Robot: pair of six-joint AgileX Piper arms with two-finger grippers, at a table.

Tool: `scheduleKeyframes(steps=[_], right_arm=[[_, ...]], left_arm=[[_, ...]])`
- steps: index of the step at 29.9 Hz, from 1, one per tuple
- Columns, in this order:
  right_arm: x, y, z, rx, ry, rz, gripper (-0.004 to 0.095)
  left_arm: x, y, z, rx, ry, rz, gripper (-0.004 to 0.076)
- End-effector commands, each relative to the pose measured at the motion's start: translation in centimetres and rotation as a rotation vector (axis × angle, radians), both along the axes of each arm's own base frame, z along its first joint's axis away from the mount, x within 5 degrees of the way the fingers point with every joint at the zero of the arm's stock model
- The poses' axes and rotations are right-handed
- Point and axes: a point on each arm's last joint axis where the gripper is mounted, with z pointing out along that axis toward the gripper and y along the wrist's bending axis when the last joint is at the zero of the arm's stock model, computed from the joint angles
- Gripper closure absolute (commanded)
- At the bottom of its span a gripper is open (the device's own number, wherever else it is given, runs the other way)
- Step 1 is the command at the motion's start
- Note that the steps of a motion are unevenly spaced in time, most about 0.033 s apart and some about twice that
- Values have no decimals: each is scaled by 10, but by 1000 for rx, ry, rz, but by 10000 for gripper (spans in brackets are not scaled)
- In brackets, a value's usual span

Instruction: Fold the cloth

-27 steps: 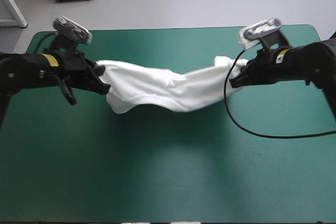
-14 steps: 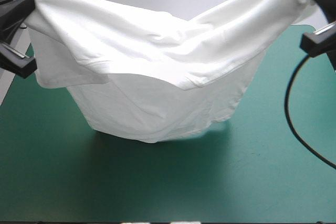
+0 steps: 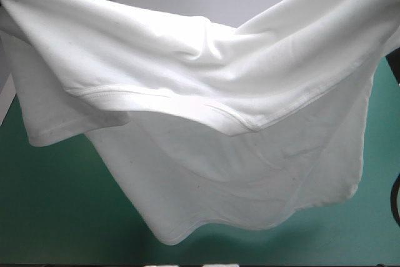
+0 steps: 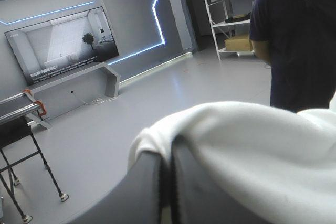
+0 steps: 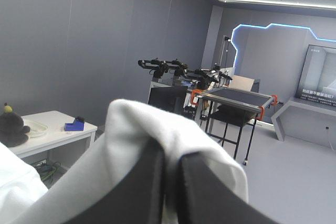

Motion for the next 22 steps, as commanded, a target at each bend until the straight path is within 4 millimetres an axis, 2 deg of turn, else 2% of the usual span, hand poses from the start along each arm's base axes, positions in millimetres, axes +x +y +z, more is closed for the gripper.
scheduleKeyframes(steps=[1, 4, 8, 13, 14, 15, 16, 17, 22], right_arm=[[-5, -2, 4, 26, -43, 2, 920], [4, -3, 0, 7, 7, -39, 920], [43, 1, -16, -45, 135, -131, 921], [111, 11, -53, -143, 327, -255, 921], [126, 13, -61, -165, 355, -280, 921], [138, 15, -68, -175, 376, -301, 921], [156, 17, -78, -187, 407, -331, 921], [166, 19, -85, -202, 424, -344, 921], [227, 33, -120, -297, 521, -396, 921]], left_arm=[[-9, 2, 11, -72, -98, -19, 746], [0, 0, 11, -73, -92, -16, 746], [38, -10, 6, -41, -27, 20, 746], [108, -30, -15, 13, 154, 50, 746], [128, -36, -23, 31, 197, 55, 746], [137, -39, -27, 40, 216, 59, 746], [159, -45, -36, 56, 257, 61, 746], [168, -48, -40, 62, 275, 62, 746], [237, -68, -80, 129, 422, 86, 746]])
